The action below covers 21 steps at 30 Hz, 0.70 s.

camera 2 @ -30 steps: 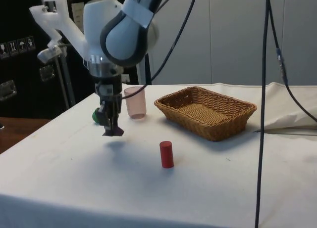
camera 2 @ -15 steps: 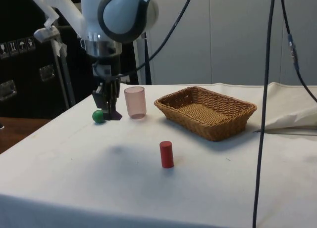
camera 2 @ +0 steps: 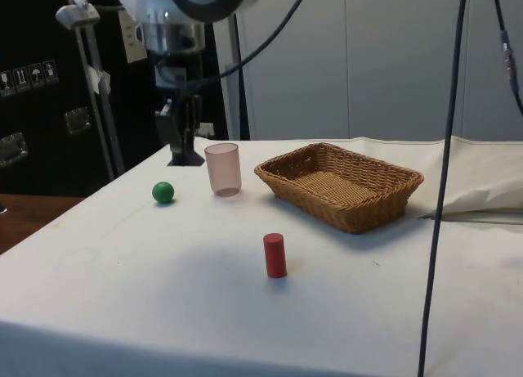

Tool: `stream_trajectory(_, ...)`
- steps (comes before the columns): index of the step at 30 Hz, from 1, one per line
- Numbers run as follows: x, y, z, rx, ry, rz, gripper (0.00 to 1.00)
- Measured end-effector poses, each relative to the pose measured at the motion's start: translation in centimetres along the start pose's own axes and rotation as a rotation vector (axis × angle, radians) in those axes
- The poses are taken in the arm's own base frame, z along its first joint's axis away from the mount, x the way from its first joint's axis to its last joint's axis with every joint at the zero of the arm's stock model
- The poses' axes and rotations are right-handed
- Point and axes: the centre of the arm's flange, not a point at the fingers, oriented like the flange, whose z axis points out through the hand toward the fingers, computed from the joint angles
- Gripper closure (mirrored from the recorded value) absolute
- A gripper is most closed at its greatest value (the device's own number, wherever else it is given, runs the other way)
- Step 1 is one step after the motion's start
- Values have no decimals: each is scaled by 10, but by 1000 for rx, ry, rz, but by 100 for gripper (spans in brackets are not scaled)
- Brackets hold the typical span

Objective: Pick up the triangular block and place it into the basket.

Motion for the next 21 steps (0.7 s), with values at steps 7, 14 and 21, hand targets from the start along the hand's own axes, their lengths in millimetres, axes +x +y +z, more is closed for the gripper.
stream_trajectory(7, -12, 7, -22, 4, -2, 4, 66)
stream_trajectory(14, -31, 20, -30, 8, -2, 1, 66)
stream_trajectory(21, -49, 32, -34, 12, 0, -1, 66)
